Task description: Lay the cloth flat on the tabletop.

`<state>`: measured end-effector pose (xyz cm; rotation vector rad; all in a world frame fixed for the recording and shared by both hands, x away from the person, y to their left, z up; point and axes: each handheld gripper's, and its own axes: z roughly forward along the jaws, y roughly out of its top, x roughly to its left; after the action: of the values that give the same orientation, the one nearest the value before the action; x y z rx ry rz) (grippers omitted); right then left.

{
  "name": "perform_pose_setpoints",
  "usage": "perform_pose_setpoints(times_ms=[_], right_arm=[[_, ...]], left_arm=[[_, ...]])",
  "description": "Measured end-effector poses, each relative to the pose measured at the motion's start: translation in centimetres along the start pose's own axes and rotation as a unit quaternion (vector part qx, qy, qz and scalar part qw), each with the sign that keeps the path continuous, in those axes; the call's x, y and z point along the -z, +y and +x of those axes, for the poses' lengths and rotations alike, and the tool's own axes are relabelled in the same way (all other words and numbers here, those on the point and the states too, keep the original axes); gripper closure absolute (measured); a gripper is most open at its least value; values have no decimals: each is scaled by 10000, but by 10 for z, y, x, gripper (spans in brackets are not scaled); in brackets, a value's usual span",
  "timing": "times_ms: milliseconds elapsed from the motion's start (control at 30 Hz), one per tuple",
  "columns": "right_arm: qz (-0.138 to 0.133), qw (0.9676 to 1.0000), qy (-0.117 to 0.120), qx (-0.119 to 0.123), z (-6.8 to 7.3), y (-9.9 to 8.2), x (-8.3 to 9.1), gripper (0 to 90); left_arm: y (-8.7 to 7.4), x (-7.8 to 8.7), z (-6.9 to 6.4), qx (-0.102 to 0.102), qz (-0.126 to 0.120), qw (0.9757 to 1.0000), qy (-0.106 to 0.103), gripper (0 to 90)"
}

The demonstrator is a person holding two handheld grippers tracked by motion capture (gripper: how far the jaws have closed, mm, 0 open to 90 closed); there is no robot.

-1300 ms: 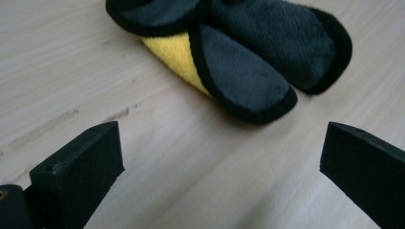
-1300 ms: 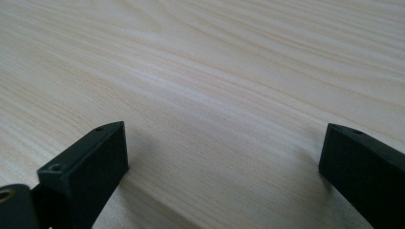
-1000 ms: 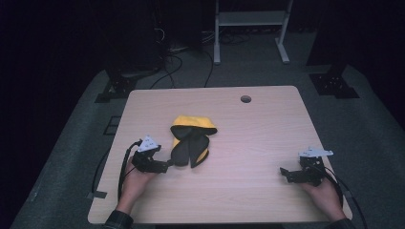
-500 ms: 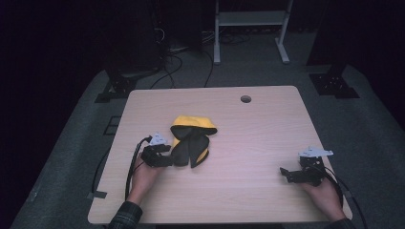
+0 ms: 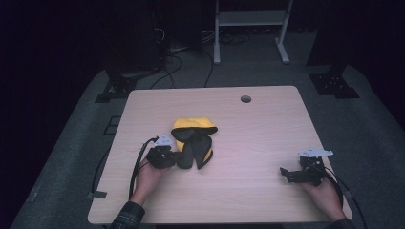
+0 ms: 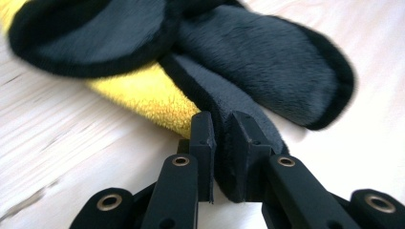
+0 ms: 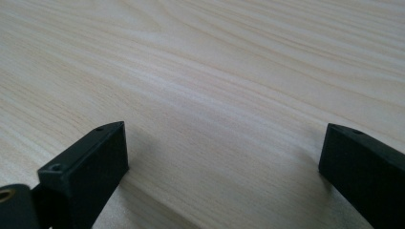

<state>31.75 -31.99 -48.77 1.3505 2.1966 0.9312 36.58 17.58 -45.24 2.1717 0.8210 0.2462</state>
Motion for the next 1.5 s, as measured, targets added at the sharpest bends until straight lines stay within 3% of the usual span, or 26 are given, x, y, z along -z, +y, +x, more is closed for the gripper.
perform_pose_setpoints(times_ms=[67,100,233,400,633,733,800,867,933,1100,1267,1433,1500], right_arm=[[0,10000,0,-4,0,0,0,18],[-2,10000,2,-4,0,0,0,18],[0,10000,10,6,0,0,0,19],[57,10000,20,8,0,0,1,22],[55,10000,26,17,0,0,1,22],[67,10000,34,6,1,1,1,24],[63,9999,94,40,2,2,3,74],[79,9999,103,37,2,2,3,75],[101,9999,108,34,3,3,4,130],[124,9997,218,22,4,5,6,157],[-34,9993,329,145,11,10,9,164],[-221,9972,686,223,26,17,12,222],[-361,9945,915,361,39,25,13,242]], left_arm=[[1,0,-3,-24,-23,10000,-44,789],[5,-1,-12,-88,-91,9998,-180,790],[11,-2,-24,-181,-181,9990,-373,793],[22,-1,-43,-351,-342,9967,-651,799],[40,3,-68,-532,-719,9899,-1099,802],[49,9,-79,-661,-863,9872,-1168,802],[54,16,-79,-696,-1004,9858,-1152,801],[55,19,-77,-665,-1055,9859,-1120,801],[55,24,-71,-601,-1132,9858,-1083,801],[52,39,-55,-395,-1383,9846,-993,797],[48,50,-41,-263,-1477,9853,-821,792],[45,56,-32,-133,-1558,9849,-747,792],[44,57,-30,-114,-1582,9847,-718,792]])
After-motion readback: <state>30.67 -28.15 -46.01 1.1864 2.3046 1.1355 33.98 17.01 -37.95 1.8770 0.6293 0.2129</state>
